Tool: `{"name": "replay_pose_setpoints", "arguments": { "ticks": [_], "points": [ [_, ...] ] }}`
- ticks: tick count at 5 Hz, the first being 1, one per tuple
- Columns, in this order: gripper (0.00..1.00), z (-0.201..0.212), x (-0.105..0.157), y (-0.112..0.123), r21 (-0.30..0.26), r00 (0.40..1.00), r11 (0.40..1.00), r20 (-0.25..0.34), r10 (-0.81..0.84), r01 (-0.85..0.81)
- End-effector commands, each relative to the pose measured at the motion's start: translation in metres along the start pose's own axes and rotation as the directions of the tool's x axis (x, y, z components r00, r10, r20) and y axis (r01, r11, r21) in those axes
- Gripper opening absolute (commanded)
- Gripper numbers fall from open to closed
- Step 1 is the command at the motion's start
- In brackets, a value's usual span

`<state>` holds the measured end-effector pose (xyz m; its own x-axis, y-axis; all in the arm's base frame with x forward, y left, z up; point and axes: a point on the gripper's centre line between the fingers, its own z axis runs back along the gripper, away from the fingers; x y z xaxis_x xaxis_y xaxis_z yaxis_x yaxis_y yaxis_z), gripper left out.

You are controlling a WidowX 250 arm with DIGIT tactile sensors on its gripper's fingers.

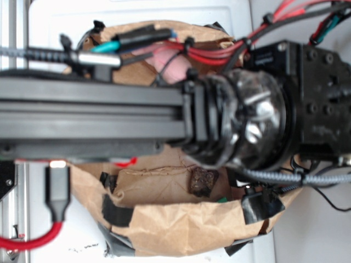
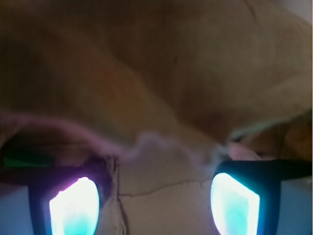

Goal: Grab the pink bunny.

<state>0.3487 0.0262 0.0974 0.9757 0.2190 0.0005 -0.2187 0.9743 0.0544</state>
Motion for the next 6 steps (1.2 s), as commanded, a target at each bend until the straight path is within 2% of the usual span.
{"name": "replay_pose_setpoints", "arguments": {
  "ticks": [1, 2, 3, 6],
  "points": [
    [1.0, 0.06, -0.03, 0.019, -0.071, 0.985, 0.991, 0.143, -0.098, 0.109],
    [1.0, 0.065, -0.042, 0.023, -0.085, 0.982, 0.986, 0.134, -0.131, 0.143],
    [1.0, 0.053, -0.041, 0.029, -0.045, 0.989, 0.992, 0.089, -0.115, 0.119],
    [1.0, 0.053, -0.041, 0.029, -0.045, 0.989, 0.992, 0.089, -0.115, 0.119]
  ]
}}
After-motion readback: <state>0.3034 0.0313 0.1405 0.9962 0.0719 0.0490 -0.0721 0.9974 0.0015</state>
